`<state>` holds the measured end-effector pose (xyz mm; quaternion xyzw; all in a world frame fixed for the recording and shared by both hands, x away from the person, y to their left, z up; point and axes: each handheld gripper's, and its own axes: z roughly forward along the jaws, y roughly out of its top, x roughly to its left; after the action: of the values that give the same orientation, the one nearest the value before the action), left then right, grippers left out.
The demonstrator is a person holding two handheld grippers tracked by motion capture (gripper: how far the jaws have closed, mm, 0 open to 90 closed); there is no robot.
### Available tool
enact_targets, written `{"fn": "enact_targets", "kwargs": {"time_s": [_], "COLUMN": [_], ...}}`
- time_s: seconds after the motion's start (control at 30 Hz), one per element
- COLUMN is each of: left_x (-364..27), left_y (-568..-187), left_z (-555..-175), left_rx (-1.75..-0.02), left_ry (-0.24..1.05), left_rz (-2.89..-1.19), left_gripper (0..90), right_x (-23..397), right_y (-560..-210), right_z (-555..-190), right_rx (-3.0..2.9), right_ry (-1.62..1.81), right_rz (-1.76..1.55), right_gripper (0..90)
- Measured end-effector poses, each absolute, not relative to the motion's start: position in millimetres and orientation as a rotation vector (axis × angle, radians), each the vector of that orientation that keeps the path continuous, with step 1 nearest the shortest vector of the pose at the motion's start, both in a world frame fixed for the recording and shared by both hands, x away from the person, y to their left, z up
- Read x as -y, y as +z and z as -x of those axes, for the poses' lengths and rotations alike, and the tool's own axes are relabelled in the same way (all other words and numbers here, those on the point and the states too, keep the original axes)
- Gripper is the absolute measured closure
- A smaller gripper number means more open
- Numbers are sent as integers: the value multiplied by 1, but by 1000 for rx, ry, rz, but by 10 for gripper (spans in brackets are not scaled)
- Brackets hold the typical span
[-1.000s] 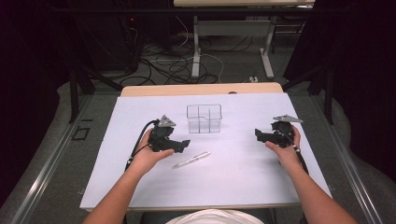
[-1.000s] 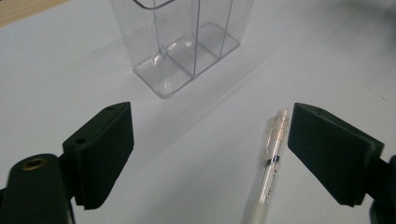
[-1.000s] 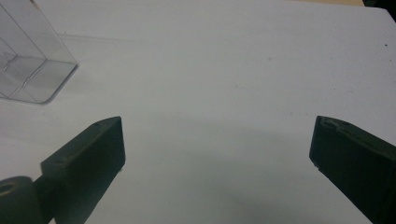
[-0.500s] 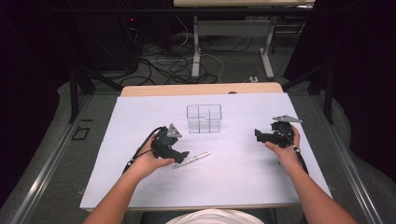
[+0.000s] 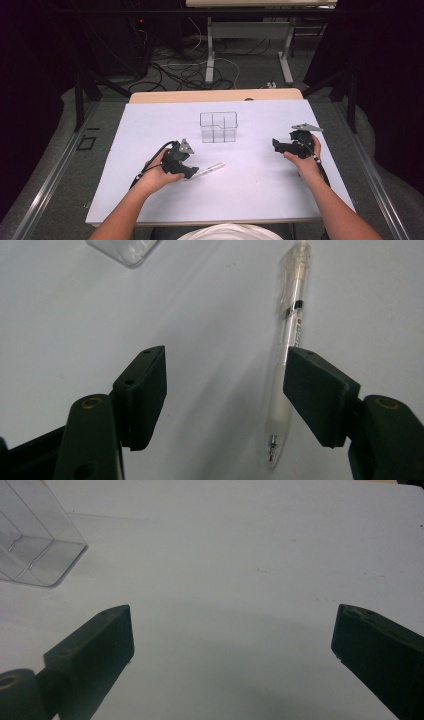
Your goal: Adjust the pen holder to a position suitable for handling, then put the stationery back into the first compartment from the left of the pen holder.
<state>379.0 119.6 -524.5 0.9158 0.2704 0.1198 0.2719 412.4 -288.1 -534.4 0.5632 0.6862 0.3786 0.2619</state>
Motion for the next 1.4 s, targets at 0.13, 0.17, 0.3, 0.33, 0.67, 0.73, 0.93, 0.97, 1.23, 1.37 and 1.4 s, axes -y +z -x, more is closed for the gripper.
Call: {"fn": "enact_targets", "kwargs": {"time_s": [0.13, 0.17, 0.3, 0.33, 0.67, 0.73, 0.93, 0.97, 1.23, 1.37, 1.4], "left_x": [-118, -118, -115, -115, -106, -104, -100, -100, -100, -99, -99], "left_y": [-529, -528, -528, -528, -528, -528, -531, -532, -532, -532, -532], "left_z": [-379, -379, -378, -377, -375, -374, -373, -373, -373, -373, -373], "left_rx": [-721, -708, -693, -689, -655, -642, -626, -626, -612, -611, -610], "left_ry": [305, 301, 276, 269, 205, 198, 208, 210, 187, 172, 167], "left_rz": [-2486, -2505, -2524, -2530, -2616, -2640, -2678, -2685, -2684, -2689, -2688], "left_gripper": [346, 346, 376, 390, 516, 536, 583, 590, 644, 677, 682], "right_x": [287, 287, 287, 287, 286, 286, 285, 285, 284, 284, 284], "right_y": [-534, -534, -534, -535, -535, -535, -535, -535, -536, -535, -535], "right_z": [-412, -412, -412, -412, -412, -412, -413, -413, -412, -412, -412], "right_rx": [-1863, -1863, -1863, -1864, -1872, -1871, -1872, -1875, -1887, -1887, -1887], "right_ry": [1030, 1031, 1030, 1030, 1028, 1031, 1028, 1028, 1026, 1028, 1028], "right_rz": [-1514, -1513, -1517, -1514, -1506, -1506, -1508, -1507, -1499, -1498, -1498], "right_gripper": [29, 29, 29, 30, 30, 30, 32, 32, 32, 32, 31]}}
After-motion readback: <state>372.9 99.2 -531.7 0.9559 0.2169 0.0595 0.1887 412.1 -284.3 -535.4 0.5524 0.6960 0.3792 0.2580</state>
